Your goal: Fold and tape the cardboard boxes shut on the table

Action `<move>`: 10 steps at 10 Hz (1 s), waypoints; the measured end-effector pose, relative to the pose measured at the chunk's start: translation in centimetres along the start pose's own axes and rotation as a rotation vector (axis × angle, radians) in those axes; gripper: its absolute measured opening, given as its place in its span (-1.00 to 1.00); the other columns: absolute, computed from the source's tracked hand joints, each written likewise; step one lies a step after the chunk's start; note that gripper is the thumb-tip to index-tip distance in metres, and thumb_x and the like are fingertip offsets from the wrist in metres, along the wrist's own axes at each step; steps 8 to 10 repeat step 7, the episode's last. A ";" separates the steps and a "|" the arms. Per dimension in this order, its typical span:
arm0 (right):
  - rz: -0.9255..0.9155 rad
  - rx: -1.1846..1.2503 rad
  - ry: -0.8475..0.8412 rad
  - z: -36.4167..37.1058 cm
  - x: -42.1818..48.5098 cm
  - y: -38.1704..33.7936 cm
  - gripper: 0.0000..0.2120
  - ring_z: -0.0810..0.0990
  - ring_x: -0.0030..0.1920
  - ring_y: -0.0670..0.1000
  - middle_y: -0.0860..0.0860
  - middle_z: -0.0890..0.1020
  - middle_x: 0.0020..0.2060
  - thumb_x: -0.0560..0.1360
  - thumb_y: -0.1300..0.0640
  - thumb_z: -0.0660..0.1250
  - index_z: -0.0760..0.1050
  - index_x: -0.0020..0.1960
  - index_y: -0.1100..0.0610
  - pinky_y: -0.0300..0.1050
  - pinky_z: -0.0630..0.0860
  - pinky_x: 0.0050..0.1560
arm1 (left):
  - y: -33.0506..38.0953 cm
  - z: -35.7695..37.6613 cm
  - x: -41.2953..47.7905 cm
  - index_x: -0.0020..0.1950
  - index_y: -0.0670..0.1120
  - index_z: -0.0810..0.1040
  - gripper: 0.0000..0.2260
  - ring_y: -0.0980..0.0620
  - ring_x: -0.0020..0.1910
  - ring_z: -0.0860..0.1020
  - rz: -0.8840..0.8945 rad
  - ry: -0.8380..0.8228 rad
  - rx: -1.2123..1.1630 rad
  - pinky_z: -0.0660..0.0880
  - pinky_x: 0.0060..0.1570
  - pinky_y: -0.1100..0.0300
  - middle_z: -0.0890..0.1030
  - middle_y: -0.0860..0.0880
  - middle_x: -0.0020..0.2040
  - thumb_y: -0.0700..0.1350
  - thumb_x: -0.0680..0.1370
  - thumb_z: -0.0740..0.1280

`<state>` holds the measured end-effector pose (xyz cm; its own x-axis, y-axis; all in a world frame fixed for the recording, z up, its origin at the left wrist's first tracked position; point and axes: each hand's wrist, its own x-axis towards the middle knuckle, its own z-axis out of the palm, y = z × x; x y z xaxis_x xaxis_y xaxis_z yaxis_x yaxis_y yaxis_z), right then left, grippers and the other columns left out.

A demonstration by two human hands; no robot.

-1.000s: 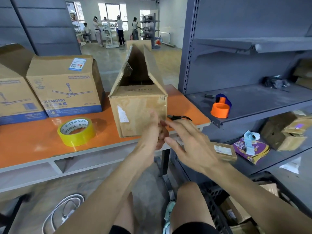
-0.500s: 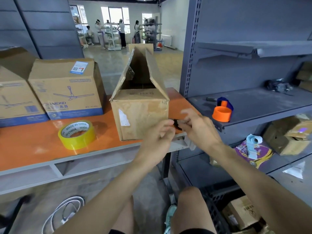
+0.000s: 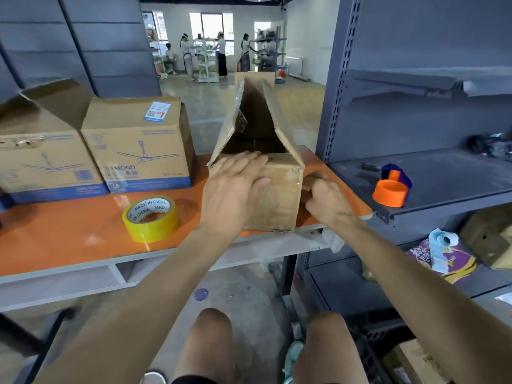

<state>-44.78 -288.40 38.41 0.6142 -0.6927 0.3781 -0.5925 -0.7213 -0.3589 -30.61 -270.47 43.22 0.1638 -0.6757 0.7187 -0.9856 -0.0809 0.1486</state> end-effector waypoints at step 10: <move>-0.463 0.015 0.303 -7.5 -6.5 -7.4 -0.81 0.57 0.07 0.00 -0.05 0.58 0.07 0.59 0.20 0.32 0.61 0.17 0.08 0.02 0.58 -0.16 | -0.4 -4.0 -1.0 0.47 -0.13 0.51 -0.52 -0.13 0.46 0.46 0.151 -0.035 -0.092 0.41 0.44 -0.04 0.45 -0.10 0.51 -0.39 0.56 0.31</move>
